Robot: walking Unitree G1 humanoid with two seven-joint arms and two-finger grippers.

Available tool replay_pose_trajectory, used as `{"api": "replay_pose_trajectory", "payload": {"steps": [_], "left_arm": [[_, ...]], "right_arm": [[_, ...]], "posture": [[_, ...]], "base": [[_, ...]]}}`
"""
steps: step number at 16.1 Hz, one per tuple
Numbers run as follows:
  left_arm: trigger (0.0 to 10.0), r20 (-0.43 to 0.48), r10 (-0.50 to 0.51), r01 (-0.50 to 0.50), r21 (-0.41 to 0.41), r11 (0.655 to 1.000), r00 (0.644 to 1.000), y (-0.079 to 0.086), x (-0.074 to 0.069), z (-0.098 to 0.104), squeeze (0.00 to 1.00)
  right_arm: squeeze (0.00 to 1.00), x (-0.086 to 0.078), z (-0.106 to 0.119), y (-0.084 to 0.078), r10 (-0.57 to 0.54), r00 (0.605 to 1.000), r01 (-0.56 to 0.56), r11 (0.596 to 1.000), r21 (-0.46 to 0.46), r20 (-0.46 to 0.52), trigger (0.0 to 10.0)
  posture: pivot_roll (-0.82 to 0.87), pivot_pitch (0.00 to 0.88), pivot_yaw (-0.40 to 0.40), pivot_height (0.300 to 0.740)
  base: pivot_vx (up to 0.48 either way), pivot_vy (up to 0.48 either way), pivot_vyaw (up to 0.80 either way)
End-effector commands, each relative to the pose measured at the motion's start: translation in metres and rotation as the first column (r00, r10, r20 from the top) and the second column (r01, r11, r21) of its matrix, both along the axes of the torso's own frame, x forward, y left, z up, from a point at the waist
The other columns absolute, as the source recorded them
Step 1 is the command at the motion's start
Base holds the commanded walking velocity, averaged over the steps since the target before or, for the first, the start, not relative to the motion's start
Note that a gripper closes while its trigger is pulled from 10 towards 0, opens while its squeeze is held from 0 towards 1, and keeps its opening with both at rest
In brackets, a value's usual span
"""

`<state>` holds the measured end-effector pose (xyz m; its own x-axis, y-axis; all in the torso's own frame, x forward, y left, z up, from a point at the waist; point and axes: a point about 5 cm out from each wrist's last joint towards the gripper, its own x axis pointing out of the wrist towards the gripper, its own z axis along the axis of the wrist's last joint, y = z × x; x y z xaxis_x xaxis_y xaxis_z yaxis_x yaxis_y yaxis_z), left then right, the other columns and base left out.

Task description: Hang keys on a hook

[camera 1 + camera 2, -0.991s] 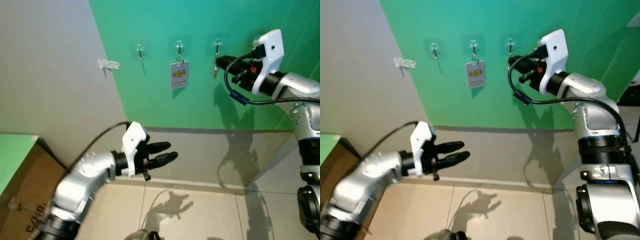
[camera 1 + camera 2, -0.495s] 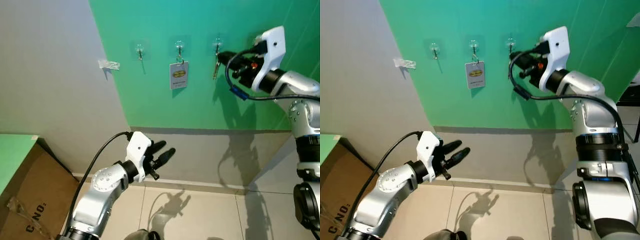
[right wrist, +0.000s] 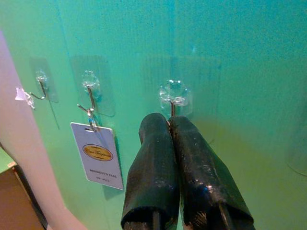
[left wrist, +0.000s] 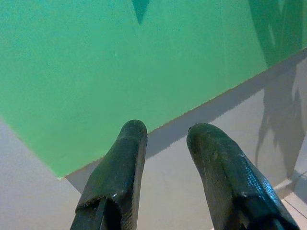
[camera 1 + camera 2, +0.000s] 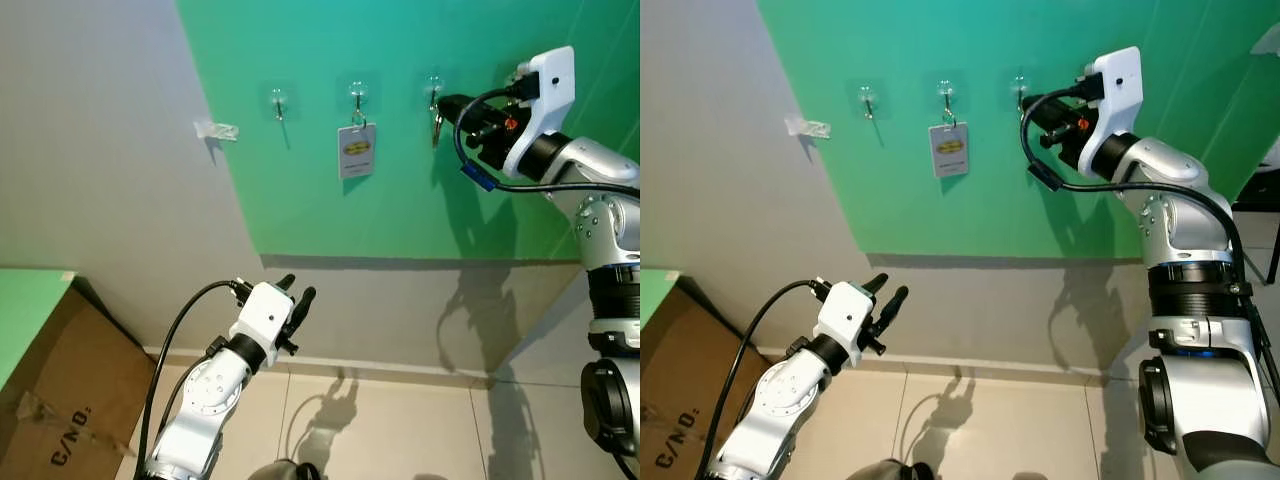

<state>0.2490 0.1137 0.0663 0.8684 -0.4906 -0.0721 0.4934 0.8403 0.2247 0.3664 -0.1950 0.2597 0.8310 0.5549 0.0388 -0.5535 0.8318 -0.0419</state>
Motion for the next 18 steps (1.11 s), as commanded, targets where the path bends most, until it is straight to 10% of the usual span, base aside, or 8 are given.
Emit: {"api": "replay_pose_trajectory", "payload": {"steps": [1,18], "left_arm": [[10.0,0.010,0.015,-0.015,0.012,1.000,1.000,0.003,0.000,-0.002,0.00],[10.0,0.054,0.029,-0.030,0.018,0.999,0.998,0.000,0.004,-0.006,0.00]], "right_arm": [[0.00,0.001,0.011,0.003,0.014,0.999,-0.015,1.000,0.020,0.034,0.0],[0.00,0.014,0.011,0.002,-0.051,0.998,0.049,0.998,0.045,0.033,0.0]], "posture": [[-0.24,0.022,0.112,0.740],[-0.23,0.021,0.102,0.740]], "base": [[0.000,0.000,0.00],[0.000,0.000,0.00]]}}
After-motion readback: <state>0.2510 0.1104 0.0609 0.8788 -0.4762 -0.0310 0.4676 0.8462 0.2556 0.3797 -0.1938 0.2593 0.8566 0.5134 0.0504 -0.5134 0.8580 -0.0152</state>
